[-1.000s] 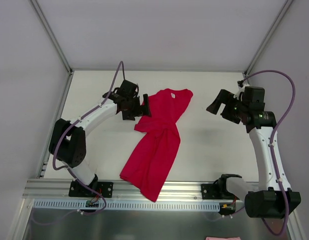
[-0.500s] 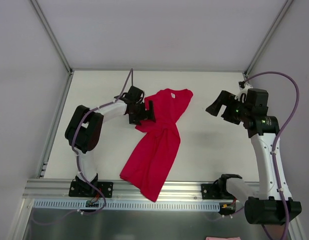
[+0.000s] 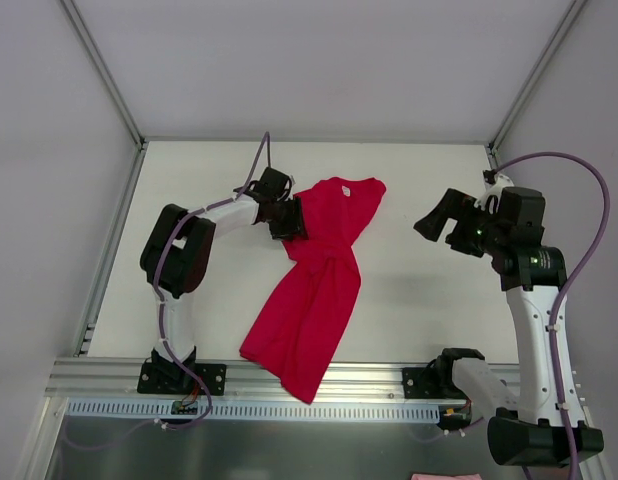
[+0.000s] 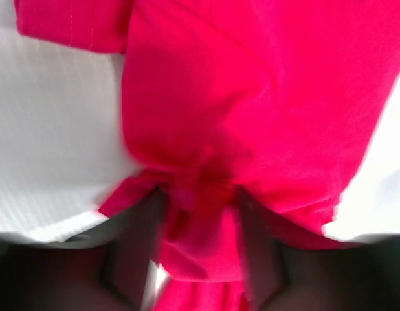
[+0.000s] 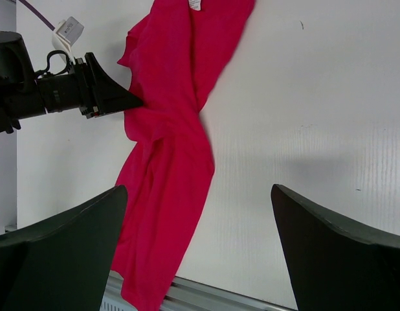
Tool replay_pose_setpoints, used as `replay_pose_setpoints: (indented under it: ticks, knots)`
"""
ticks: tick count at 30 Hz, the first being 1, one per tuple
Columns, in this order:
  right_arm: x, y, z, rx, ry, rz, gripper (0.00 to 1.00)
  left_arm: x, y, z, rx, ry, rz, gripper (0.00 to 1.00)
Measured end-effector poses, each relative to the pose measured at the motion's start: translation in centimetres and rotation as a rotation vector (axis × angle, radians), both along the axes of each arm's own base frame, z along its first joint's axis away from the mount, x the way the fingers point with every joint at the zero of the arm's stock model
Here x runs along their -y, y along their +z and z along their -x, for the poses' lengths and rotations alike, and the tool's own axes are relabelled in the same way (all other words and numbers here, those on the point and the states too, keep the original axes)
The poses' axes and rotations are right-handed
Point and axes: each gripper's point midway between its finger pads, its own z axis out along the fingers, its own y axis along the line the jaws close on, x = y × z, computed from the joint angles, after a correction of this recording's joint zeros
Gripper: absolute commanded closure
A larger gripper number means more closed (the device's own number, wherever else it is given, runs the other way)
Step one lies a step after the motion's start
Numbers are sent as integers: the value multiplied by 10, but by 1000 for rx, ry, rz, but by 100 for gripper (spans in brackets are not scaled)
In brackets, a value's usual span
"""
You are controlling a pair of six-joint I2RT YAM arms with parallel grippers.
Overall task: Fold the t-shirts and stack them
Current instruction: Flatten out the tshirt
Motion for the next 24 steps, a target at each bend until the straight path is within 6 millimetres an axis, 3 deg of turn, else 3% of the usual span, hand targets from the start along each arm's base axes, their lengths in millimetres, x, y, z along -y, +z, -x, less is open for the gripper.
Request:
replay_pose_setpoints:
  ticks: [2,3,6,9,13,16,19,21,24]
  knots:
    - [0,-1,0,-2,-1,1,0,-3,-5,5,-20,4,-10,83]
    - [0,-2,0,-6,-1,1,0,-5,-8,9,-33,6,-16,100]
    - [0,-9,1,-23,-1,-1,0,-10,-8,16,-56,9,-38,100]
    - [-2,-21,-1,-52,4,-8,0,-14,8,15,-49,19,-62,100]
    - [-15,-43,-5,-111,51,-12,0,-10,71,-19,85,45,-63,100]
    - [-28,-63,-3,-166,103,-7,0,0,155,-54,272,58,-16,100]
    - [-38,-75,-1,-201,139,-1,0,3,229,-73,427,68,30,100]
    - [-44,-80,-2,-214,164,3,0,1,264,-76,497,77,47,100]
    - [-52,-85,-1,-227,193,12,0,-12,280,-69,526,104,14,100]
